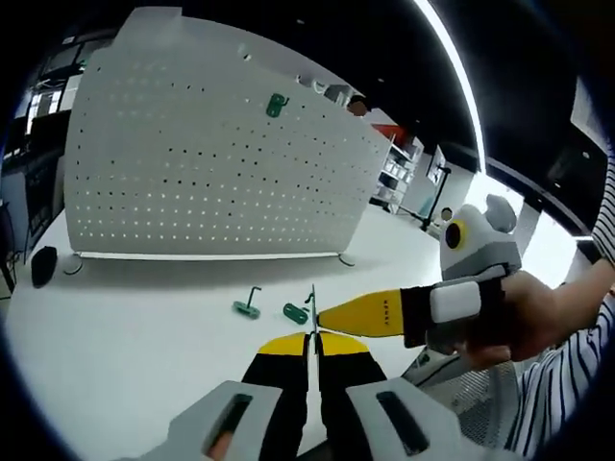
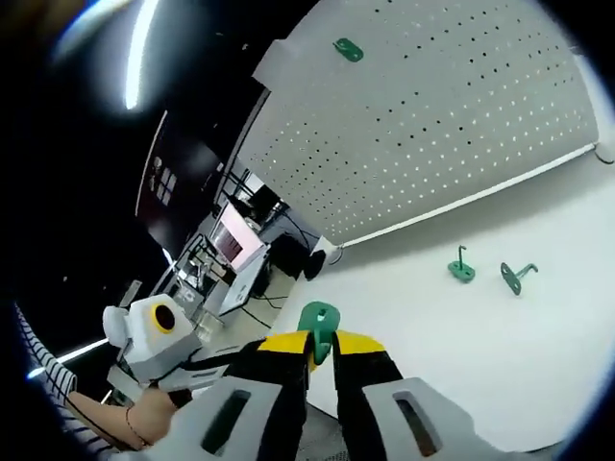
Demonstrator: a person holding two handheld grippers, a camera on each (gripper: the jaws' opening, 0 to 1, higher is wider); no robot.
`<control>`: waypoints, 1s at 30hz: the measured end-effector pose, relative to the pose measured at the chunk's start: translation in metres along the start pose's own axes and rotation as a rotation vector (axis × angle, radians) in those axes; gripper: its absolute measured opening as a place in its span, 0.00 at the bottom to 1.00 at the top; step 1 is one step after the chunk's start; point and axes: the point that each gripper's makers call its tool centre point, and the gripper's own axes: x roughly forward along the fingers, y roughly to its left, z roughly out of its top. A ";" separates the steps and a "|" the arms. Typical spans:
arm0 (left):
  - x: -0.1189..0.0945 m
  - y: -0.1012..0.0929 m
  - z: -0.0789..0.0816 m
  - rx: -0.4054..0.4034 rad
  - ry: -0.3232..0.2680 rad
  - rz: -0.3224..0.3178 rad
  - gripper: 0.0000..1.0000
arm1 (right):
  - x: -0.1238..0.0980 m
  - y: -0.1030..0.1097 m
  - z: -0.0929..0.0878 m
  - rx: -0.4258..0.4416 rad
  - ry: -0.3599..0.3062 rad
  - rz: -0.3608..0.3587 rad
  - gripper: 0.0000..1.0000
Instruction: Insert the hook assembly into the mounting plate slot until the hook locks in place.
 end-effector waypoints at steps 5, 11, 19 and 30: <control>0.000 0.001 0.002 -0.007 -0.010 -0.004 0.02 | 0.001 0.005 0.002 0.046 -0.012 0.018 0.01; -0.002 0.004 0.002 0.002 -0.009 0.000 0.02 | 0.005 0.007 0.000 0.108 0.005 0.034 0.00; -0.008 0.013 0.002 0.084 0.002 0.021 0.04 | 0.014 0.023 -0.003 -0.075 0.056 0.056 0.00; -0.018 0.026 0.003 0.048 -0.016 0.029 0.29 | 0.025 0.041 -0.001 -0.370 0.103 0.073 0.00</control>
